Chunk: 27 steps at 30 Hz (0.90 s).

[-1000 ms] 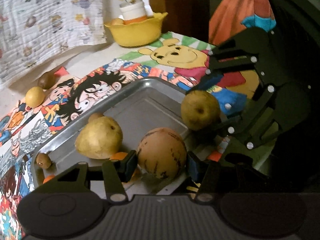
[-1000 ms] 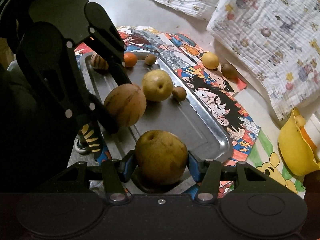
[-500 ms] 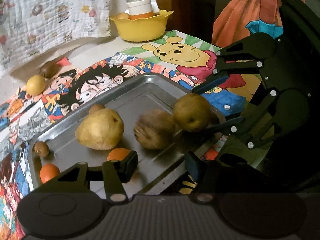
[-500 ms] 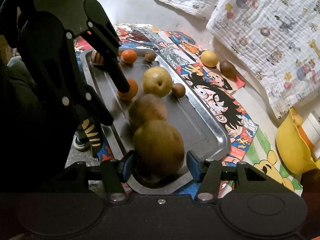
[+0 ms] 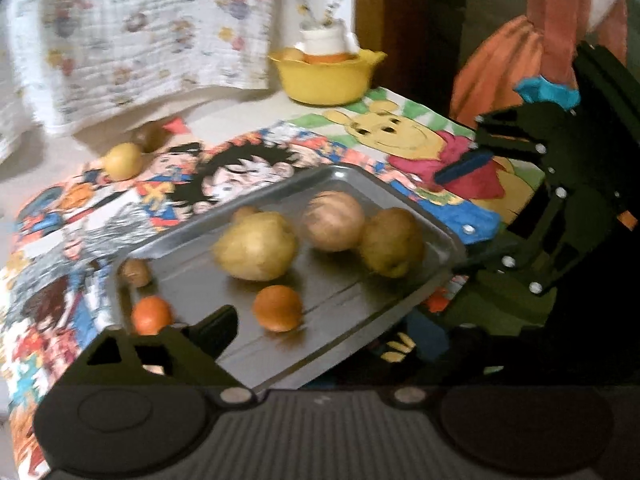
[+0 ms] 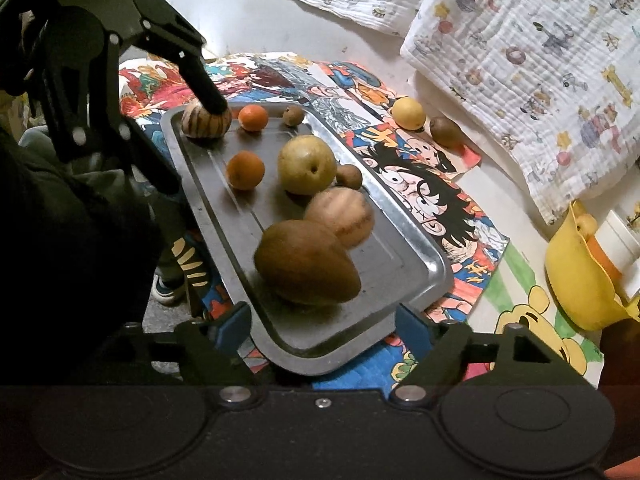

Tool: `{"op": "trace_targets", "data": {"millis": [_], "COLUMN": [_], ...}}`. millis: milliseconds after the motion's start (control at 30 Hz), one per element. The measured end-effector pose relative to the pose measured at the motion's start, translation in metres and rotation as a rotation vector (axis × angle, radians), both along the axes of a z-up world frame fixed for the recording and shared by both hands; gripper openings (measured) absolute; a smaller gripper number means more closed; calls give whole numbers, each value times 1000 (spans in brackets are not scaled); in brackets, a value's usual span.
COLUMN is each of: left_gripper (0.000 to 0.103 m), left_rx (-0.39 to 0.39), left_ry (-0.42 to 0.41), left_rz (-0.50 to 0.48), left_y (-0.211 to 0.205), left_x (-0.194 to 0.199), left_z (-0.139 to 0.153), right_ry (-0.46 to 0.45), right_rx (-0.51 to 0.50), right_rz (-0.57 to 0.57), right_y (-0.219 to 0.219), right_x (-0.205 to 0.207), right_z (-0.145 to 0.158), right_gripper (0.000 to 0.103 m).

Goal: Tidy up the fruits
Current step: 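Carry the brown pear and striped fruit into the tray and open both grippers, then withdraw both tools from the tray toward the lemon and brown fruit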

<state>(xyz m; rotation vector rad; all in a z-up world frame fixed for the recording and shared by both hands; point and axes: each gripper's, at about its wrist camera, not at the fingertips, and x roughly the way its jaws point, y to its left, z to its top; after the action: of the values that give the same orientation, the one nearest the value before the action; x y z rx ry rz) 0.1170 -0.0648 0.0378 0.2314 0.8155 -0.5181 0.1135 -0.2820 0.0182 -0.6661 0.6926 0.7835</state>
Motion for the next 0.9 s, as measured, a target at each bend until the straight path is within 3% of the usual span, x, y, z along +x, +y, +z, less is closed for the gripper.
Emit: {"op": "trace_targets", "data": {"millis": [133, 367, 900], "left_gripper": [103, 103, 103], "left_rx": [9, 24, 26], "left_ry": [-34, -33, -30], "left_rz": [77, 201, 314], "left_y": [22, 60, 108], "left_x": [-3, 2, 36], "left_z": [6, 7, 8], "right_ry": [12, 41, 57], "right_rx": [4, 70, 216], "right_rz": [-6, -33, -131], "right_y": [1, -2, 8], "right_x": [2, 19, 71], "right_z": [2, 12, 35], "right_gripper": [89, 96, 102]}}
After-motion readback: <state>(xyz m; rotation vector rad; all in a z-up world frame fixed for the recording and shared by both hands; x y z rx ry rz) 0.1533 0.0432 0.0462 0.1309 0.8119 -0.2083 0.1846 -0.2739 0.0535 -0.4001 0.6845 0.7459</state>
